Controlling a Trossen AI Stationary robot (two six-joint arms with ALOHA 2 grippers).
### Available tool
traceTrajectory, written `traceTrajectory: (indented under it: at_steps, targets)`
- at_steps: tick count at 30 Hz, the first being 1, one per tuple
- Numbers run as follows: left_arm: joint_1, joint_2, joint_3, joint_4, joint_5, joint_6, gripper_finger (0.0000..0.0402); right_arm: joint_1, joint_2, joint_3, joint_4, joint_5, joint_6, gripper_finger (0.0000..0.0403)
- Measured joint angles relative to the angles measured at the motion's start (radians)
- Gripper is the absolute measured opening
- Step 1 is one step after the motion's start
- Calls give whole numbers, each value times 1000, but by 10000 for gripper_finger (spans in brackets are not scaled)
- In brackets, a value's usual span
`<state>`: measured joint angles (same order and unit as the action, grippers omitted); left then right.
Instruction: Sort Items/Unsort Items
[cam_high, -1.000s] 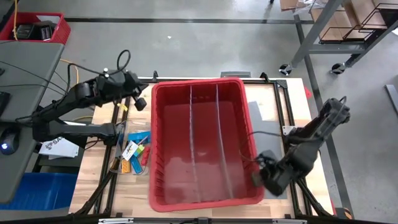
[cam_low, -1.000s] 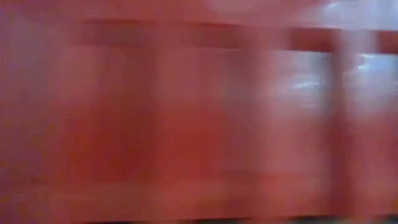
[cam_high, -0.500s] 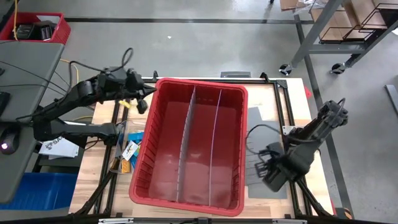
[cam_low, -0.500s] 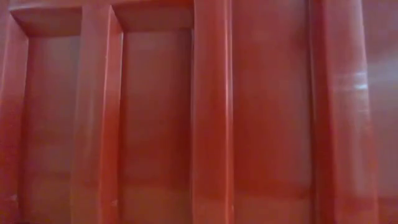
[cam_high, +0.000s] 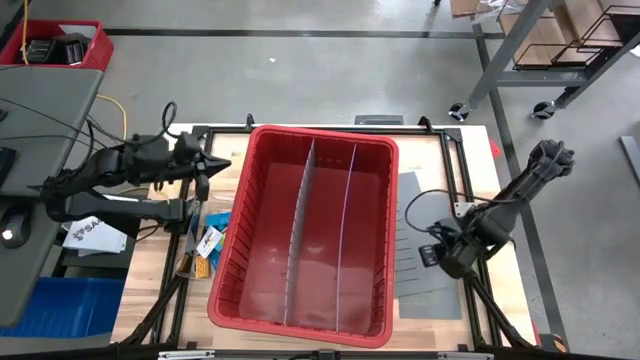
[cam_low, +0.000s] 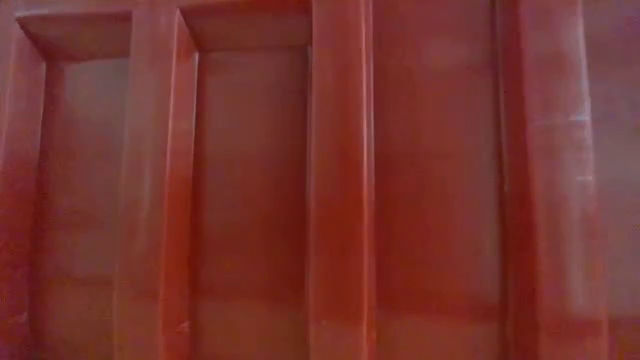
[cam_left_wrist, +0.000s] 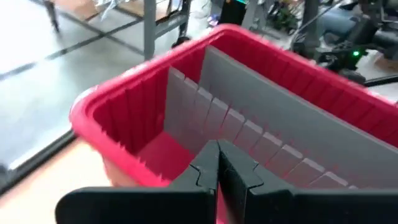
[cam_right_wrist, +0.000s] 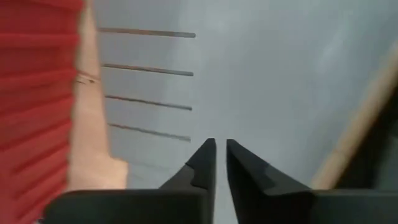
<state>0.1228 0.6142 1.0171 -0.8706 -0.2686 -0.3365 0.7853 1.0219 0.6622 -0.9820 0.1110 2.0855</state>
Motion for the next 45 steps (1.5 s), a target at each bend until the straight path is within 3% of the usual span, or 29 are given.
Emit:
traceTrajectory:
  at_steps: [4,9,15,23,27,37,45]
  targets:
    - [-84,18,-25,-109,-83,-86,0,0,2,-103,115,-13,-1,95]
    - [-145,111,-25,-295,-167,-192,0,0,2,-103,50,-17,-31,157]
    - [-162,219,-52,-477,-112,-314,0,1,-27,-80,-64,-38,-18,178]
    - [-239,233,-236,-180,-22,-373,0,-16,-1,-140,-3,24,50,178]
    - [-277,234,-298,-94,18,-465,0,-40,27,-197,50,-10,52,178]
    - [-436,274,-370,-98,14,-665,0,-42,58,-280,310,-11,54,178]
    - [-514,359,-433,-52,40,-760,0,-37,61,-287,476,157,19,178]
